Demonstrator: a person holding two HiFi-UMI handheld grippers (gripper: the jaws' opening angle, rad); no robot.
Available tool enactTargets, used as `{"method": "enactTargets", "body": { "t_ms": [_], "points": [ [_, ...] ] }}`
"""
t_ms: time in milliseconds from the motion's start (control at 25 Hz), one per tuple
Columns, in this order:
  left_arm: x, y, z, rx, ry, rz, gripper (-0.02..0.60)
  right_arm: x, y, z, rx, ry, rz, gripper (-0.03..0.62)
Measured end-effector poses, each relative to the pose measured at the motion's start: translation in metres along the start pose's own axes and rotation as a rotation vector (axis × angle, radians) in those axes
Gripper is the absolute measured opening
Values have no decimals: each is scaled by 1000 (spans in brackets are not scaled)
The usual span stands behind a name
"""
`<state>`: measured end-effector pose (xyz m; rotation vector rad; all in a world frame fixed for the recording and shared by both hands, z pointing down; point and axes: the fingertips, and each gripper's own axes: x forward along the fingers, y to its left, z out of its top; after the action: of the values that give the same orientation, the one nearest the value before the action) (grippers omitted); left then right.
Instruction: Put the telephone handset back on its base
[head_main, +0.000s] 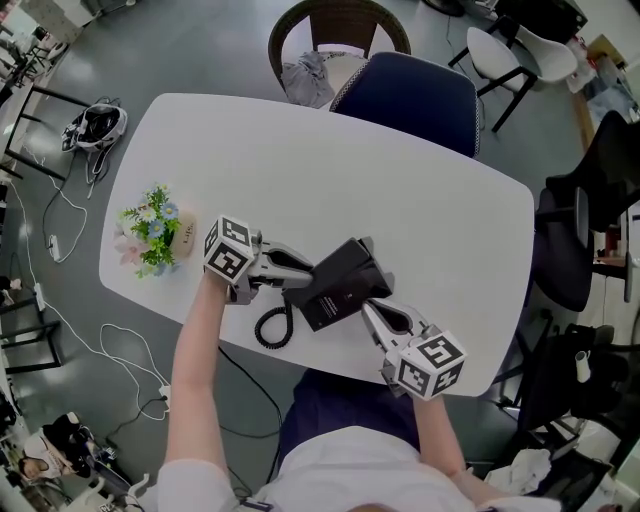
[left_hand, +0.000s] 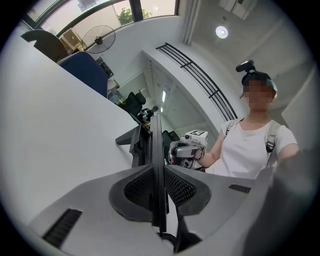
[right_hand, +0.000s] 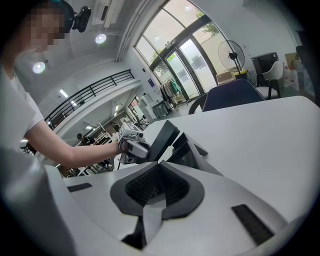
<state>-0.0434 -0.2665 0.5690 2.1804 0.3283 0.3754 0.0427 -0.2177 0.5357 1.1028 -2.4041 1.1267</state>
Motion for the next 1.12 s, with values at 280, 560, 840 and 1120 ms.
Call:
{"method": "enactTargets", "body": {
  "t_ms": [280,560,840,1120],
  "points": [
    [9,3,1,-27,57,-57,77,-3,-2,0,3,1,-7,43],
    [9,9,-2,-57,92,-74,77,-4,-4,0,7,1,-8,43],
    [11,14,-6,-66,108,-108,77,-4,-5,-1,13,8,-6,43],
    [13,15,-6,-65,154,-117,78,-2,-7,-1,18,12,0,43]
  ]
}}
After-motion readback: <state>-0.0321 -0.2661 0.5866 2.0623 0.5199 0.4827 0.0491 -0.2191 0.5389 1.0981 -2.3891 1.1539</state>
